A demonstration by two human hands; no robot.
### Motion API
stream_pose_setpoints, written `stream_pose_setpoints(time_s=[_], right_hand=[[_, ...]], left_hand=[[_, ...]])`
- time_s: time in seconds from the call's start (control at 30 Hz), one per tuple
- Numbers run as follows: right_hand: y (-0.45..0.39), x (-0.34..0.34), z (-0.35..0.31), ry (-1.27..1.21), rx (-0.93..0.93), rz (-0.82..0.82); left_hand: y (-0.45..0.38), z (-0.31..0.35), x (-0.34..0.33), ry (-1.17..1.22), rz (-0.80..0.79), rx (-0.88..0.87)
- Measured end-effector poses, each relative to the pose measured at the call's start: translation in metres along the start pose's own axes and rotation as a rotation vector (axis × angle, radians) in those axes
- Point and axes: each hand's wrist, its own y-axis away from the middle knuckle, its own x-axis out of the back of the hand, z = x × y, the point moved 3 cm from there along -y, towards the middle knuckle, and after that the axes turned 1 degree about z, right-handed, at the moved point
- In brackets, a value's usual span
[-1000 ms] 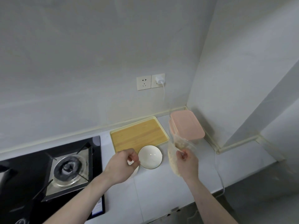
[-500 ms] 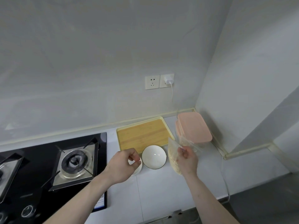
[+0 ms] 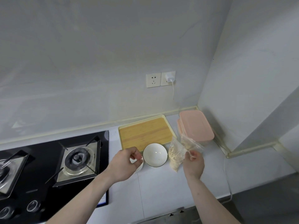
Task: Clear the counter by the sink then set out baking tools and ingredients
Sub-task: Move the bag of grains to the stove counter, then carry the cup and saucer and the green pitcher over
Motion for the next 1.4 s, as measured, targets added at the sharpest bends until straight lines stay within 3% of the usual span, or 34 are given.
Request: stream_pose_setpoints(time_s=[0.13,0.23,0.37,0.57,0.77,1.2,1.4], right_hand=[[0.011,-0.002,-0.018,-0.015,0.193,0.102],[0.028,-0.007,-0.045,-0.055,0.428,0.069],[0.059,-0.024,-0.076,-0.094,0.488,-0.233],[0.141,-0.078,-0.105,0.086,0.490,-0.804],[0.255,-0.114,-0.133,0.179,0.655,-1.138],[0.552,-0.157,-0.153,0.217,0.810,-1.572],[0.651,-0.173,-0.155,0.218,0.855,-1.683]], left_hand=[[0.003,-0.002,0.003,0.008,0.020,0.016],[0.011,-0.013,0.009,0.006,0.050,0.050],[0.034,-0.033,0.024,-0.009,0.107,0.094],[0.105,-0.081,0.066,-0.002,0.242,0.203],[0.205,-0.134,0.118,-0.004,0.426,0.335],[0.474,-0.256,0.213,-0.028,0.719,0.591],[0.568,-0.291,0.235,-0.022,0.836,0.697]])
